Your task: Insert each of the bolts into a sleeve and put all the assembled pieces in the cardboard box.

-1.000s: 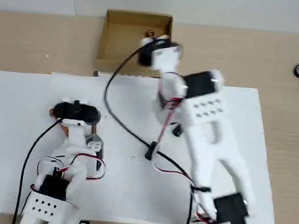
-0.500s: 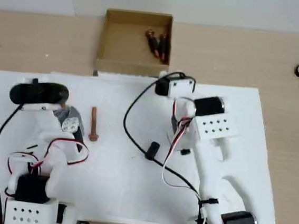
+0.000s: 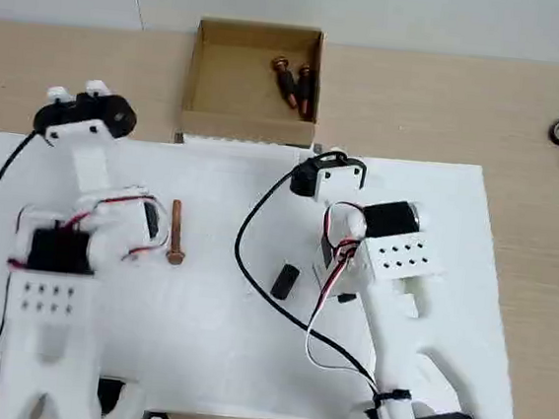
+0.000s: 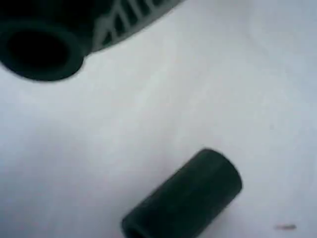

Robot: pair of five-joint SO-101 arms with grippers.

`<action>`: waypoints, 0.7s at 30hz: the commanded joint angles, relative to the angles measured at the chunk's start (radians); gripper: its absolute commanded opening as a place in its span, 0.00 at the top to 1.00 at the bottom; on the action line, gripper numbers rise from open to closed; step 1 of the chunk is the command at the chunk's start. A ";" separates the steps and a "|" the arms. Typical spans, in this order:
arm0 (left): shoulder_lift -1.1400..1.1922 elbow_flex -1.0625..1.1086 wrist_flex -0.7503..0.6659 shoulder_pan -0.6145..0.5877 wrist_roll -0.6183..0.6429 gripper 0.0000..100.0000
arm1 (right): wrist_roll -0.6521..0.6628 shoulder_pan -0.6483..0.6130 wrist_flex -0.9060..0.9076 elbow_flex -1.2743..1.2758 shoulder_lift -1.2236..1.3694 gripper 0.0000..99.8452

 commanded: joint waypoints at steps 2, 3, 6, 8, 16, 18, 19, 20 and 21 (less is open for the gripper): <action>0.133 -0.082 -0.026 -0.077 0.091 0.99 | 0.008 0.012 -0.010 0.018 -0.079 1.00; 0.166 -0.084 -0.048 -0.092 0.103 0.99 | 0.008 0.012 -0.008 0.025 -0.093 1.00; 0.259 -0.085 -0.094 -0.133 0.123 0.99 | 0.008 0.012 -0.008 0.038 -0.131 1.00; 0.304 -0.087 -0.104 -0.146 0.123 0.99 | 0.008 0.012 -0.008 0.051 -0.151 1.00; 0.439 -0.087 -0.164 -0.192 0.167 0.99 | 0.005 0.012 -0.018 0.101 -0.185 1.00; 0.489 -0.088 -0.209 -0.224 0.169 0.99 | 0.005 0.012 -0.018 0.101 -0.185 1.00; 0.509 -0.088 -0.222 -0.233 0.167 0.99 | 0.005 0.012 -0.025 0.101 -0.185 1.00; 0.529 -0.088 -0.233 -0.241 0.166 0.99 | 0.005 0.012 -0.035 0.103 -0.185 1.00; 0.545 -0.088 -0.241 -0.244 0.166 0.99 | 0.005 0.012 -0.041 0.103 -0.185 1.00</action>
